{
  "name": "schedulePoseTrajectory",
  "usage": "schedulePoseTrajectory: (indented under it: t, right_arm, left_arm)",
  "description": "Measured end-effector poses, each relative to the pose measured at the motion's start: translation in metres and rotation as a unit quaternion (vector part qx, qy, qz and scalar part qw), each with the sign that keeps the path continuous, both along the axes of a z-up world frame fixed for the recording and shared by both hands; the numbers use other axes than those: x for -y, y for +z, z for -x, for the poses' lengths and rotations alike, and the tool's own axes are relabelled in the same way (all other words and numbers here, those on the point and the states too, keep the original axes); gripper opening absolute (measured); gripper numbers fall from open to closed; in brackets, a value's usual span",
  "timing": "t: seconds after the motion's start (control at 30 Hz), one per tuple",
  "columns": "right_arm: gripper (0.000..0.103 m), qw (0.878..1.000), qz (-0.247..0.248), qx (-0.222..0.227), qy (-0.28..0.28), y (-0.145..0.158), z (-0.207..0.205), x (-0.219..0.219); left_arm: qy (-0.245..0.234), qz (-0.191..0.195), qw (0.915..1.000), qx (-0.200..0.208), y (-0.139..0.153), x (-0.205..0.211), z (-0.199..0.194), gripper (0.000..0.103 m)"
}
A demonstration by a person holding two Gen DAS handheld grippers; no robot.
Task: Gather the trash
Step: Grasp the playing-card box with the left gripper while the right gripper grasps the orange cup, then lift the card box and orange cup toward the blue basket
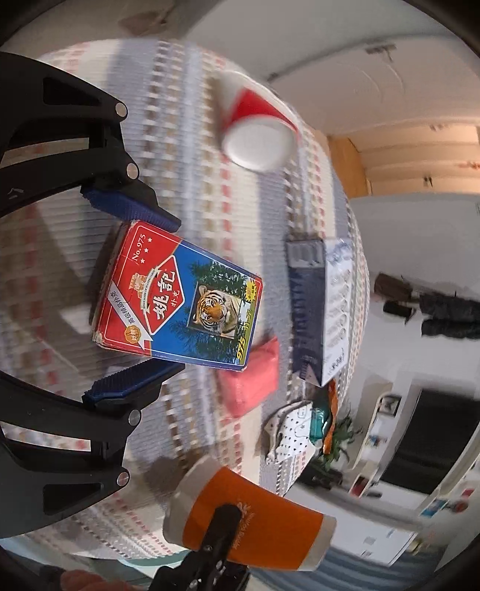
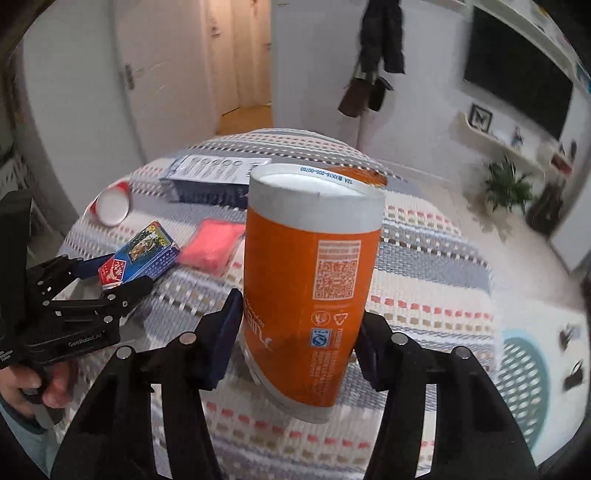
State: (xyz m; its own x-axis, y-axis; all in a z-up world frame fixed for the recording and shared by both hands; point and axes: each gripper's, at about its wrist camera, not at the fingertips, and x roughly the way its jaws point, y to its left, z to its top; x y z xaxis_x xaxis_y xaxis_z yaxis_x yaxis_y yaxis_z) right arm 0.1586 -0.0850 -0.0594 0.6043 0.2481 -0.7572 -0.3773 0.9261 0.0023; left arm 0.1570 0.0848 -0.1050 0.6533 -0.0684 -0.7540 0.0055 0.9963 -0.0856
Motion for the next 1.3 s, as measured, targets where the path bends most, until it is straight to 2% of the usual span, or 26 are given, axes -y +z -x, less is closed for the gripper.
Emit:
schedulePoseTrajectory:
  t: [0.23,0.33,0.4,0.53,0.7,0.97,1.1,1.2,1.27,1.3]
  right_arm:
    - [0.054,0.995,0.094,-0.005,0.038,0.006,0.016,-0.021]
    - [0.055,0.994,0.096,-0.012,0.049,-0.001,0.012,-0.029]
    - [0.055,0.995,0.081,-0.019,0.057,-0.004,0.008,-0.036]
    - [0.055,0.997,0.014,-0.040,0.071,-0.009,-0.009,-0.040]
    - [0.055,0.995,-0.036,-0.063,0.072,-0.018,-0.022,-0.040]
    - [0.055,0.989,-0.090,-0.101,0.064,-0.036,-0.035,-0.034]
    - [0.055,0.989,-0.105,-0.089,0.053,-0.039,-0.029,-0.027]
    - [0.055,0.987,-0.127,-0.089,0.043,-0.036,-0.030,-0.017]
    - [0.054,0.988,-0.125,-0.085,0.035,-0.035,-0.028,-0.014]
    - [0.046,0.988,-0.124,-0.085,0.030,-0.035,-0.027,-0.011]
  left_arm:
    - [0.031,-0.003,0.9995,-0.003,-0.002,0.000,0.039,0.067]
    - [0.034,-0.007,0.9994,-0.006,-0.003,-0.002,0.040,0.067]
    - [0.036,-0.013,0.9992,-0.007,-0.004,-0.004,0.039,0.067]
    - [0.029,-0.012,0.9995,-0.004,-0.003,-0.006,0.040,0.068]
    - [0.023,-0.017,0.9996,-0.001,-0.004,-0.004,0.039,0.068]
    - [0.017,-0.026,0.9995,-0.005,-0.005,-0.001,0.033,0.075]
    - [0.015,-0.038,0.9991,-0.008,-0.007,0.003,0.030,0.077]
    - [0.017,-0.043,0.9989,-0.009,-0.007,0.004,0.030,0.076]
    - [0.027,-0.052,0.9983,-0.006,-0.007,0.003,0.031,0.067]
    - [0.029,-0.052,0.9982,-0.006,-0.006,0.002,0.031,0.066]
